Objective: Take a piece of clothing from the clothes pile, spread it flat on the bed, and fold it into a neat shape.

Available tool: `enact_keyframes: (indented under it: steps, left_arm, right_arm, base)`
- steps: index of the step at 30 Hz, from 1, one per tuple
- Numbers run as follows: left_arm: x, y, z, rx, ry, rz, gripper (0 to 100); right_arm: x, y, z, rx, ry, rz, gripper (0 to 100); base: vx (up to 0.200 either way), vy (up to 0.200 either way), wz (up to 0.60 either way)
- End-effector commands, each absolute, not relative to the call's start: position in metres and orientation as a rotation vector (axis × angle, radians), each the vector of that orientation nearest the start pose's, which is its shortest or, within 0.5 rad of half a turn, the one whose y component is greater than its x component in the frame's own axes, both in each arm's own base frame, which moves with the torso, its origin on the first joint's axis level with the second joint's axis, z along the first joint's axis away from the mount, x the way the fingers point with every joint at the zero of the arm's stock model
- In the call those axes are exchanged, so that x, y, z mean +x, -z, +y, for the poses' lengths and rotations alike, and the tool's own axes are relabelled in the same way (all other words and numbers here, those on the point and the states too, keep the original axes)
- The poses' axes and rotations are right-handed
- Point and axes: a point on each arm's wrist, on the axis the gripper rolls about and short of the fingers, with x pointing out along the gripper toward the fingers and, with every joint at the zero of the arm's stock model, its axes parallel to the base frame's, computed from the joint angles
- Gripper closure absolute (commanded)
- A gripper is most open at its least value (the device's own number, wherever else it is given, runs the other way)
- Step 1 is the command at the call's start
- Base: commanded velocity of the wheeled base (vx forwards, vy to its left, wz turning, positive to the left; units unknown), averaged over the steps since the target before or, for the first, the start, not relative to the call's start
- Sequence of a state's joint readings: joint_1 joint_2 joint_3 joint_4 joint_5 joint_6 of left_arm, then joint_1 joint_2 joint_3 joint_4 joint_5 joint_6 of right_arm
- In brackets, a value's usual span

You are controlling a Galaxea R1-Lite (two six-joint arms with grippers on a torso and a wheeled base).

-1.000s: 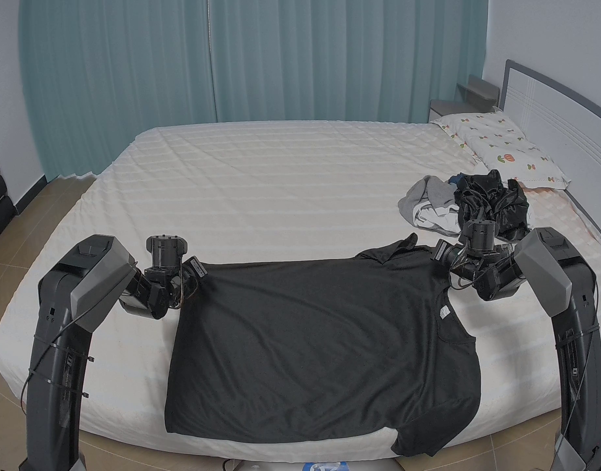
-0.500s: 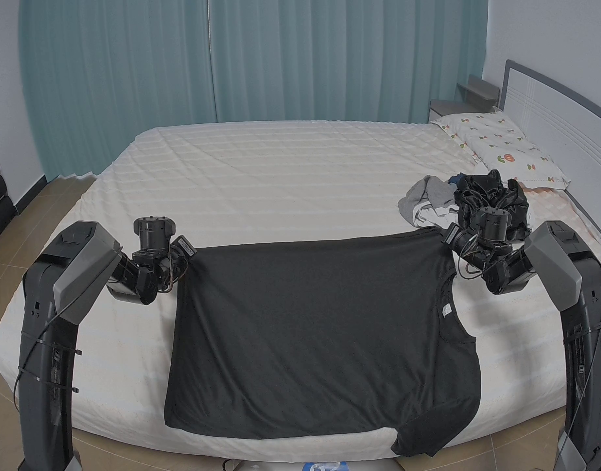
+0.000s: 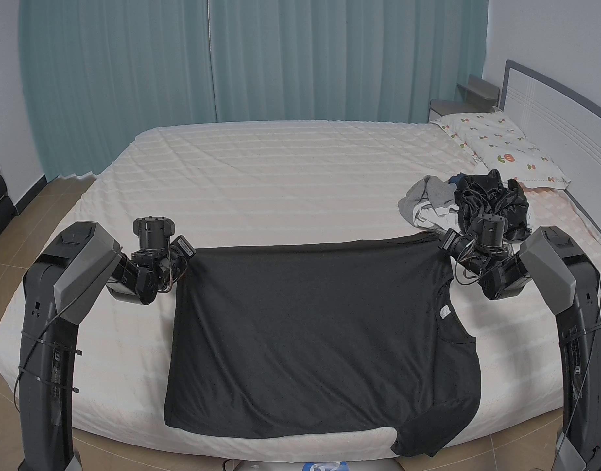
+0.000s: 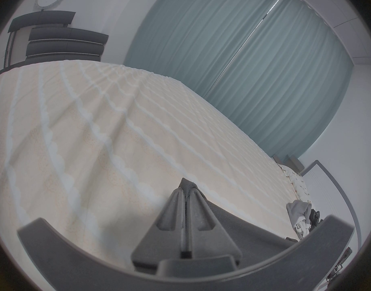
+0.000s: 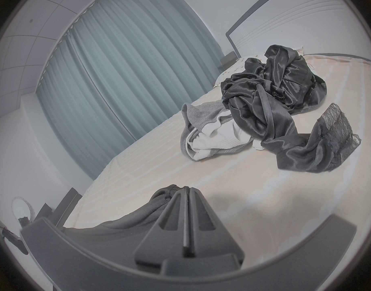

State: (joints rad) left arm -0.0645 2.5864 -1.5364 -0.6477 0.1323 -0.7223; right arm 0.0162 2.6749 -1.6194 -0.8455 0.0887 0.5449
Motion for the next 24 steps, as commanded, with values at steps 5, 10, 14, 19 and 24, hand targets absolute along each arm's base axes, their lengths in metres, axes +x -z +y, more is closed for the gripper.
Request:
enact_keyframes:
  steps: [5,10,14,19,24]
  left_arm:
    - [0.505,0.018,-0.03,-0.674,-0.216,0.372,100]
    - [0.509,0.024,-0.031,-0.685,-0.216,0.367,100]
    - [0.509,0.022,-0.033,-0.717,-0.219,0.35,0]
    - [0.507,0.017,-0.029,-0.72,-0.23,0.332,0]
    - [0.491,-0.011,-0.022,-0.73,-0.23,0.33,0]
  right_arm:
    - [0.531,0.027,0.021,0.543,-0.03,0.221,100]
    - [0.534,0.035,0.029,0.541,-0.036,0.218,0]
    - [0.535,0.031,0.025,0.544,-0.029,0.207,0]
    - [0.525,0.01,0.009,0.545,0.002,0.19,0]
    - [0.5,-0.013,-0.004,0.557,0.029,0.231,0]
  base:
    - [0.0,0.0,0.0]
    - [0.0,0.0,0.0]
    - [0.0,0.0,0.0]
    - [0.0,0.0,0.0]
    - [0.0,0.0,0.0]
